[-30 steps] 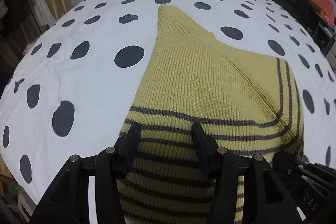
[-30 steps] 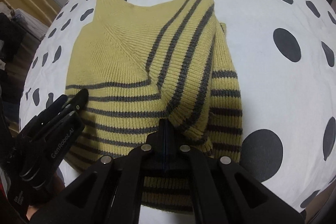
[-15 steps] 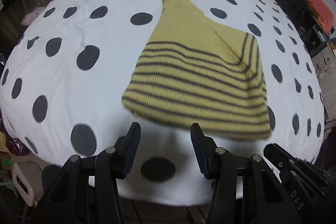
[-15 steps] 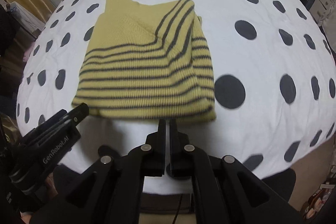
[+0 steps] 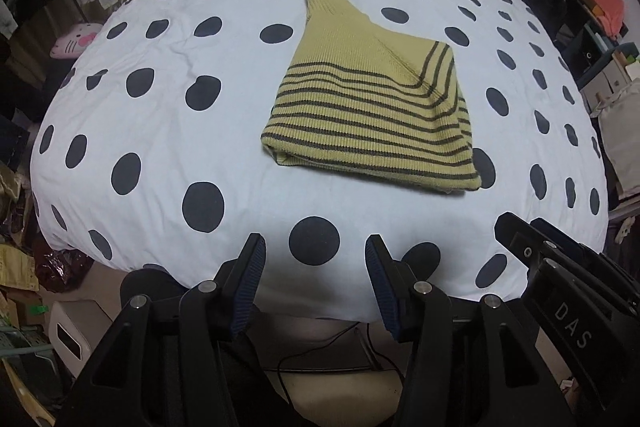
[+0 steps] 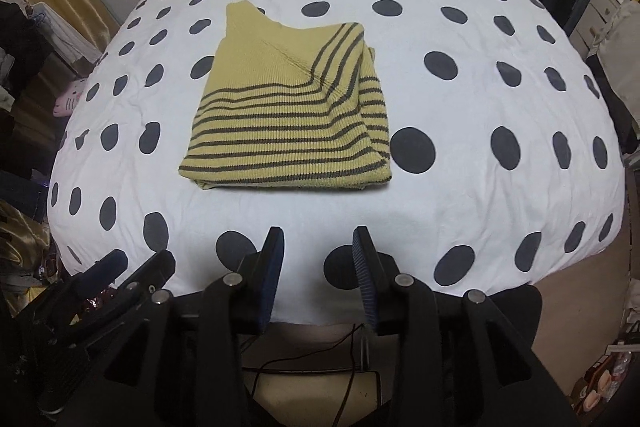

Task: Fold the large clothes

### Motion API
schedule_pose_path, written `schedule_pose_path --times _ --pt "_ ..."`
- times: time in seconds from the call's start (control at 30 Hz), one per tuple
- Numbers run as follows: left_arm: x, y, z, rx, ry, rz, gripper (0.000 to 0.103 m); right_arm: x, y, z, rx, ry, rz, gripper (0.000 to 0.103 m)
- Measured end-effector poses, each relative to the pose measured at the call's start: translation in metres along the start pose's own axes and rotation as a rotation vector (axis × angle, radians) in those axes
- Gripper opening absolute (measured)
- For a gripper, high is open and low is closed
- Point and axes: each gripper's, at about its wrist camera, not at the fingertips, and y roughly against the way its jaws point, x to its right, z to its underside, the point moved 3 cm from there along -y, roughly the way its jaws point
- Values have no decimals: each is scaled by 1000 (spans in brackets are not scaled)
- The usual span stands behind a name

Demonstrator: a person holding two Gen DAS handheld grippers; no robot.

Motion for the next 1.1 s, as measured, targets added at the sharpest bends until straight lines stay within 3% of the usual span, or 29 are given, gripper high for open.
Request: schedule_pose_path --times 0.4,1.1 --pt "1 15 -11 15 -20 0 53 5 17 2 -11 -24 29 37" --pt "-11 17 -13 7 1 -8 53 -22 23 4 -5 26 43 41"
